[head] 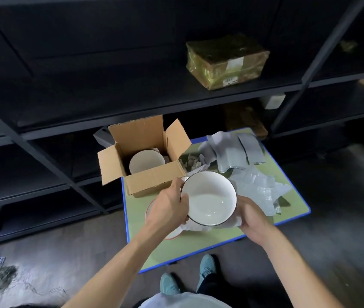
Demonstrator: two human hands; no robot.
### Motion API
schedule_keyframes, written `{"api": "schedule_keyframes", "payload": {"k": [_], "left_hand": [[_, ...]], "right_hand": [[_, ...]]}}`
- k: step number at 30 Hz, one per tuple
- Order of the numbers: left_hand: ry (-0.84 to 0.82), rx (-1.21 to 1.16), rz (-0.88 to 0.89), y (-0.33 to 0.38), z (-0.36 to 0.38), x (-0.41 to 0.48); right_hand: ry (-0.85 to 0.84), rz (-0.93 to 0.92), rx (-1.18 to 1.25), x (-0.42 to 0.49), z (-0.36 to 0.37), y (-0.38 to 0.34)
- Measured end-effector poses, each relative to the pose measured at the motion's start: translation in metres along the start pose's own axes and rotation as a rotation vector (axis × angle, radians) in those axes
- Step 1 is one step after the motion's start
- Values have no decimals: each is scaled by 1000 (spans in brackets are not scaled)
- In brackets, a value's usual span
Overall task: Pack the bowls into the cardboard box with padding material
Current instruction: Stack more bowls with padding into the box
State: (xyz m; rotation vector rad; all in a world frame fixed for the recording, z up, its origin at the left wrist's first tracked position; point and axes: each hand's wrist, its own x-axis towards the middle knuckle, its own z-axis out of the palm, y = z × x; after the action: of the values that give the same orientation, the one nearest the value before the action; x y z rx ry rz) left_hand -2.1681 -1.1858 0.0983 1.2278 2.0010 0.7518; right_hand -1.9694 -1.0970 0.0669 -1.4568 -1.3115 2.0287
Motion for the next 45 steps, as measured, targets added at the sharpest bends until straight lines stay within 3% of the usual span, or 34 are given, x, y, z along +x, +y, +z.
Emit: {"api": "schedule_keyframes", "payload": {"k": [6,12,17,22,24,32,45], "left_hand": [[-51,17,11,3,6,-7],[-49,100,40,0,9,-5],[-17,-19,-56,-11,4,-2],[-280,-244,-191,-18,-1,5],[-311,-330,-190,-17,-1,5],[-161,-367,-56,-22,-15,-1],[84,-377,-151,-52,-61,-5]], "right_hand": [[-16,37,177,-6,-9,6],[-115,-27,121,-15,-12,5],[-82,-71,207,-24,-22,2],[-101,-91,172,-25,-20,-6],[-123,-104,140,-25,-13,-11],[-156,-79,20,-13,17,-26],[-99,-162,-504,29,80,-63]]}}
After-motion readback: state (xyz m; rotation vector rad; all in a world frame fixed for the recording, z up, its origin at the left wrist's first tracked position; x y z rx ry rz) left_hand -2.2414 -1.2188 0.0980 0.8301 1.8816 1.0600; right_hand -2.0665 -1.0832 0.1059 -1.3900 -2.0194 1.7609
